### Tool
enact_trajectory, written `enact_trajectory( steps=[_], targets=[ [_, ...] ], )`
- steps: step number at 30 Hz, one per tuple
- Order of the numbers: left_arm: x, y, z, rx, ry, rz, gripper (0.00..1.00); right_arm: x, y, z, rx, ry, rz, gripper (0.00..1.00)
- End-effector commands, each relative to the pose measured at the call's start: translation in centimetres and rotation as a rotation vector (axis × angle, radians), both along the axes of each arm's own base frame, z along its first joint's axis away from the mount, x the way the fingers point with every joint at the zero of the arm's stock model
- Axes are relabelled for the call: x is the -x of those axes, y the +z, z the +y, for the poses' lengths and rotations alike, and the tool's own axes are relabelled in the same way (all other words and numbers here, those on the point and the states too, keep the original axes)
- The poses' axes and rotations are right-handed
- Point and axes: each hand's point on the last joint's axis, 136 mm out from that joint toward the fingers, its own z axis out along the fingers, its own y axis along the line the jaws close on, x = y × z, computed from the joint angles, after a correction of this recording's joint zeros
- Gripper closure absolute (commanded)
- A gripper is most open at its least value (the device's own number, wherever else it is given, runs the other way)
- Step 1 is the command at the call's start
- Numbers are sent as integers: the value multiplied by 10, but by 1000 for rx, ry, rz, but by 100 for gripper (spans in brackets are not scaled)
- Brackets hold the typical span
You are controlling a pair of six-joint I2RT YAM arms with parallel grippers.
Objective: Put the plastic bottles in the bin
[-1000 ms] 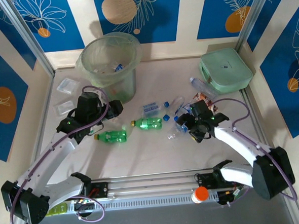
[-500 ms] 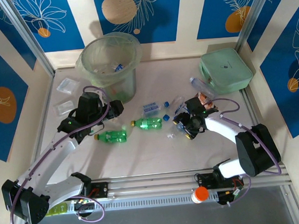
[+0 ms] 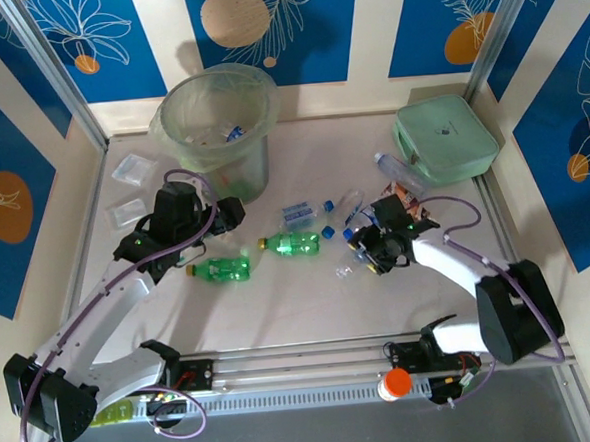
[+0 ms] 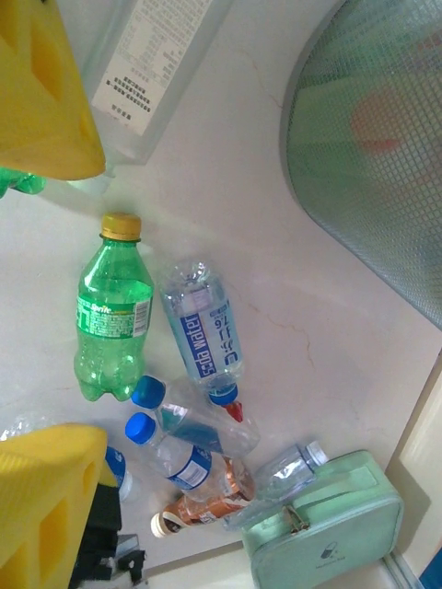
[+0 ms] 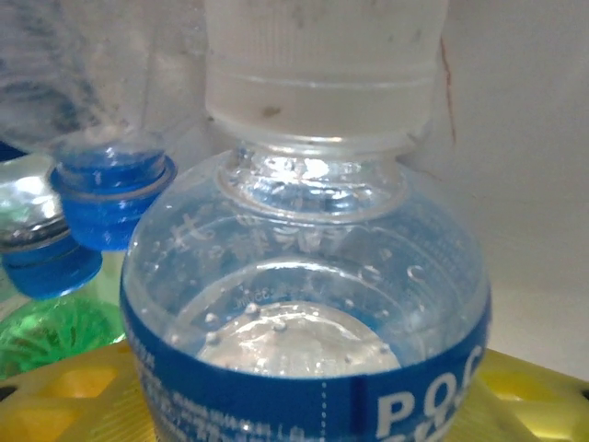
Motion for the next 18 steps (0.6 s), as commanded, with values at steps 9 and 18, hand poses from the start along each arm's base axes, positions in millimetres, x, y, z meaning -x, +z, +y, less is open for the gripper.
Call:
enact_trajectory(
  steps=[9,18],
  targets=[
    [40,43,-80,75,-444,-98,25,39,110,39,-13,535,-544,40],
    [57,108,-118,208,-644,-259,26,85,158,77,111,982,-807,41]
  ],
)
